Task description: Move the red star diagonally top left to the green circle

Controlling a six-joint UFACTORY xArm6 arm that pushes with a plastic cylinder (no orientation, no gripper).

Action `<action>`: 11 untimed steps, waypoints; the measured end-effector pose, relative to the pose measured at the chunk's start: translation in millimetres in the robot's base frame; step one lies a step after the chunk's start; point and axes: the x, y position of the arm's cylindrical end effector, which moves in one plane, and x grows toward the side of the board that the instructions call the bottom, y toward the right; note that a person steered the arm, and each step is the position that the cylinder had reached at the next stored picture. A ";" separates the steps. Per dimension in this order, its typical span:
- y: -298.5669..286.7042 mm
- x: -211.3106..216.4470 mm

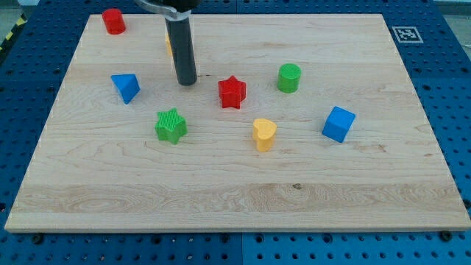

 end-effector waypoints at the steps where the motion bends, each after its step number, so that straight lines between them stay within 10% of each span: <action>1: 19.8 36.2; 6: 180.7 30.5; 11: 120.7 -59.0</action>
